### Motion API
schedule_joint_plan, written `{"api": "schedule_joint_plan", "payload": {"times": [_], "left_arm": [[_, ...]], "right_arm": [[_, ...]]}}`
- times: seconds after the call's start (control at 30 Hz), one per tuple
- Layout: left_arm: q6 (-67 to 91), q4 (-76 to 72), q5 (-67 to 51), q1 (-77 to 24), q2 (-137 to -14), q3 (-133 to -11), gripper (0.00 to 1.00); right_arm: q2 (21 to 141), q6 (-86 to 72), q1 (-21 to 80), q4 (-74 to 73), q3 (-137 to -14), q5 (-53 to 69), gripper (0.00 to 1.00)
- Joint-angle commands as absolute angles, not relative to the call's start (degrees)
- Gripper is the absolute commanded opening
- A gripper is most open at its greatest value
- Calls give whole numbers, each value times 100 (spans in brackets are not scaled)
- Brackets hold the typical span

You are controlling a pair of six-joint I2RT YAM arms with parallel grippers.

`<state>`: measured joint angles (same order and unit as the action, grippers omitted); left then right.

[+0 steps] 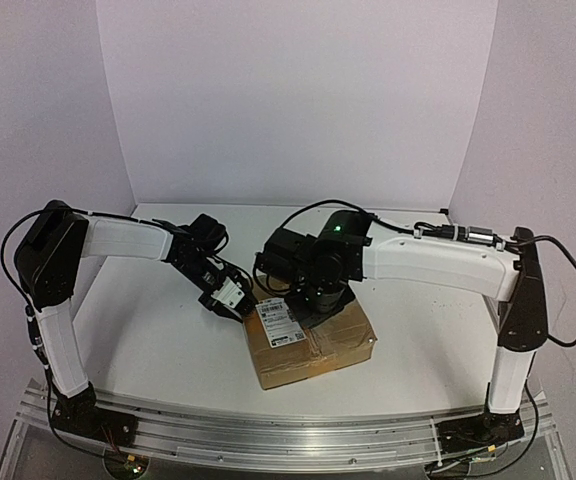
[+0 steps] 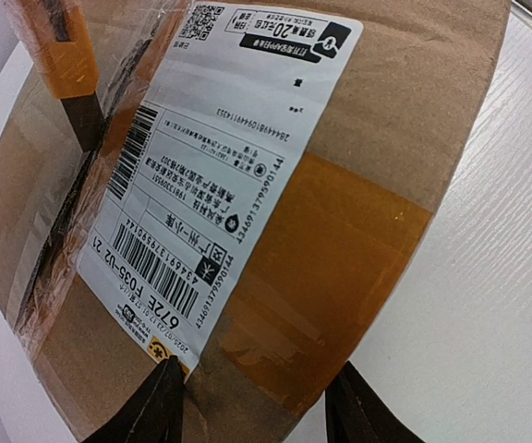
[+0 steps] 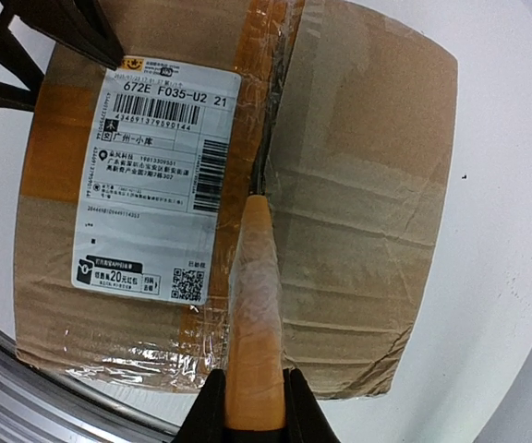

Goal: Unpack the express box

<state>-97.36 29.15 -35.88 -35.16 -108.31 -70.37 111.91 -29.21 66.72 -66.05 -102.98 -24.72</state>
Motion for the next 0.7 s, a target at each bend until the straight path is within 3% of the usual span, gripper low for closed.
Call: {"api": "schedule_joint_plan", "payload": {"times": [0.0, 0.67], "left_arm": [[-9090, 3228, -2301, -3276, -11327, -6919, 49], [-8912, 3252, -2134, -3192, -11462, -7049, 46]], "right_arm": [[10857, -3037, 7050, -7781, -10138, -1010, 0], [10312, -3758, 7714, -7801, -9737, 154, 0]]}}
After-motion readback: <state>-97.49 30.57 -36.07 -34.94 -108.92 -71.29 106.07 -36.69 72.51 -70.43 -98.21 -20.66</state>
